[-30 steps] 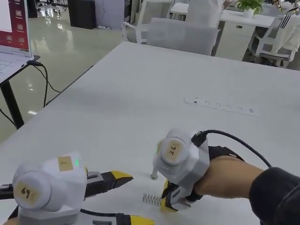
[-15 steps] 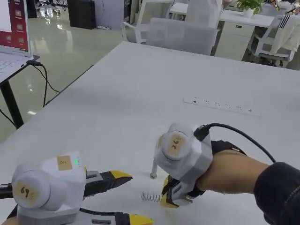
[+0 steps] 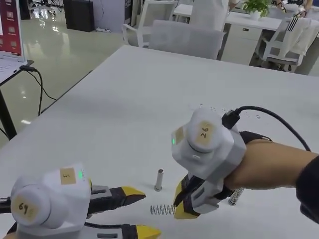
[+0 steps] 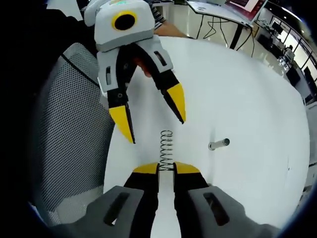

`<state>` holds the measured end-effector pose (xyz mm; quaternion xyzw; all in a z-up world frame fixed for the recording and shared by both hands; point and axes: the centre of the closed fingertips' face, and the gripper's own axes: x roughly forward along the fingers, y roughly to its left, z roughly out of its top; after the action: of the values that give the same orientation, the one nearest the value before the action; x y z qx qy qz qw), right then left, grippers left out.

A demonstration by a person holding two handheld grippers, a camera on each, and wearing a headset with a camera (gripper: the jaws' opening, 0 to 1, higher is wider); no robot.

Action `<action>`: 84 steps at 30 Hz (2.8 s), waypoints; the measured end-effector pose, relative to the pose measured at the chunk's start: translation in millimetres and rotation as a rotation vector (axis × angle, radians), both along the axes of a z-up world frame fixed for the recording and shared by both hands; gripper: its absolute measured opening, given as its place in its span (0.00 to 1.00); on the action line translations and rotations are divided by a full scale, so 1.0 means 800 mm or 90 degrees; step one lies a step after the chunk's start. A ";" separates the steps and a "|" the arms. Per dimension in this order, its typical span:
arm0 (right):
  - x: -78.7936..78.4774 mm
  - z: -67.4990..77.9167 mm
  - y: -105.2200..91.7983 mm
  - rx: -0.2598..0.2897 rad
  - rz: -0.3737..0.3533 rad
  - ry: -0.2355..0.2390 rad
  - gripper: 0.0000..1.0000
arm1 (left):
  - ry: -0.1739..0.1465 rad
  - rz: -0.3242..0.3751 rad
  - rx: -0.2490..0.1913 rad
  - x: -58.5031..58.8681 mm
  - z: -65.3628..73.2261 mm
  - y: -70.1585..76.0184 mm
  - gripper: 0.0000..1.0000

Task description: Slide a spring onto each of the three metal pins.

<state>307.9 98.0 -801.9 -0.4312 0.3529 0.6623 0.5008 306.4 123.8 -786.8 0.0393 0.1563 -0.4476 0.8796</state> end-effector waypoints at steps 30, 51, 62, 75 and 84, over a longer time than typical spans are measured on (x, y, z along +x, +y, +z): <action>-0.021 0.032 0.009 0.015 0.043 -0.011 0.08 | -0.016 -0.054 0.011 -0.011 0.001 -0.013 0.03; -0.029 0.070 0.042 0.089 0.059 -0.033 0.08 | -0.030 -0.053 0.017 -0.009 0.009 -0.019 0.03; -0.030 0.072 0.041 0.084 0.059 -0.029 0.08 | -0.039 -0.063 0.025 -0.010 0.011 -0.023 0.03; -0.034 0.051 0.037 0.038 0.062 -0.009 0.09 | -0.044 -0.071 0.023 -0.011 0.013 -0.027 0.03; -0.036 0.044 0.035 0.024 0.063 -0.001 0.09 | -0.046 -0.079 0.030 -0.011 0.012 -0.031 0.03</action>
<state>278.7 126.4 -766.7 -0.4393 0.3183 0.6922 0.4759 297.5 99.0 -776.9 0.0861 0.1323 -0.4958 0.8540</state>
